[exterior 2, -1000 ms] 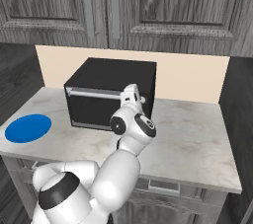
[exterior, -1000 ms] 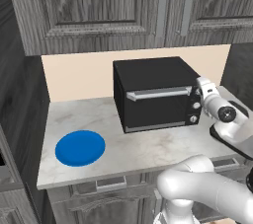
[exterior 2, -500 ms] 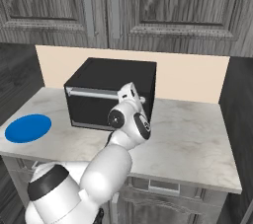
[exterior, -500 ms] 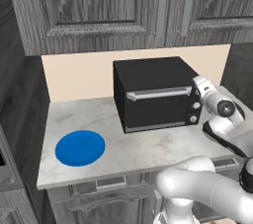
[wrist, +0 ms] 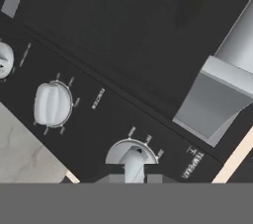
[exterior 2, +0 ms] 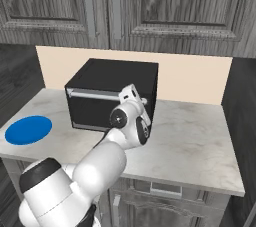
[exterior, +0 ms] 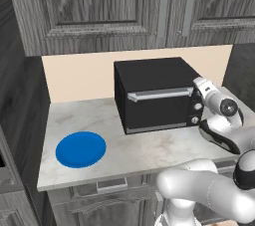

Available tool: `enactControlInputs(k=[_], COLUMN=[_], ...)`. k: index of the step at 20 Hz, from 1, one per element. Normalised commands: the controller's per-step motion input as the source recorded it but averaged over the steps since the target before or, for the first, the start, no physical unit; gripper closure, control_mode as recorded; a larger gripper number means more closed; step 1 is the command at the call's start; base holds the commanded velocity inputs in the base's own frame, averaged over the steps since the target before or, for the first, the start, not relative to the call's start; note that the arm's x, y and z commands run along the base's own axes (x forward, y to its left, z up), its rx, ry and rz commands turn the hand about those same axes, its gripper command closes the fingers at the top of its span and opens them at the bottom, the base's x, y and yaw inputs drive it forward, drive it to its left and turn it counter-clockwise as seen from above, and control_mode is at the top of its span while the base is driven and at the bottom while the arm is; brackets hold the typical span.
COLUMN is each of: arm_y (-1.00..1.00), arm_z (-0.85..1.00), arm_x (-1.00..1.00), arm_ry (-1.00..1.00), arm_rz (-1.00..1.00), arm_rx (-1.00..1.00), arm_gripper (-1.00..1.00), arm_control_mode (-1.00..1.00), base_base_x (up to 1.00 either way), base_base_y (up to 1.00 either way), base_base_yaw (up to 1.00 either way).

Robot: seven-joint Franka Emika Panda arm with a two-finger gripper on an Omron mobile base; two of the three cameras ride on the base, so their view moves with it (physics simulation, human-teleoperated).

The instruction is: Pull the toaster oven rack outwards. Pick up the baguette from the plate and place it on the toaster oven rack. Close the toaster oven door fully and set the temperature to the lowest setting.

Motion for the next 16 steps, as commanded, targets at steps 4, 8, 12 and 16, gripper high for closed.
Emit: enactControlInputs(k=[4, 8, 12, 16], arm_y=[0.0, 0.0, 0.0, 0.0], arm_z=[-0.45, -0.23, -0.06, -0.09], arm_x=[0.0, 0.0, 0.0, 0.0], arm_ry=[0.0, 0.0, 0.0, 0.0], arm_rz=[0.05, 0.06, 0.07, 0.11], arm_rx=[-0.01, -0.07, -0.13, -0.15], arm_gripper=[1.0, 1.0, 1.0, 1.0], arm_control_mode=[-1.0, -1.0, -1.0, -1.0], base_base_x=[0.0, 0.0, 0.0, 0.0], base_base_y=[0.0, 0.0, 0.0, 0.0], base_base_yaw=[0.0, 0.0, 0.0, 0.0])
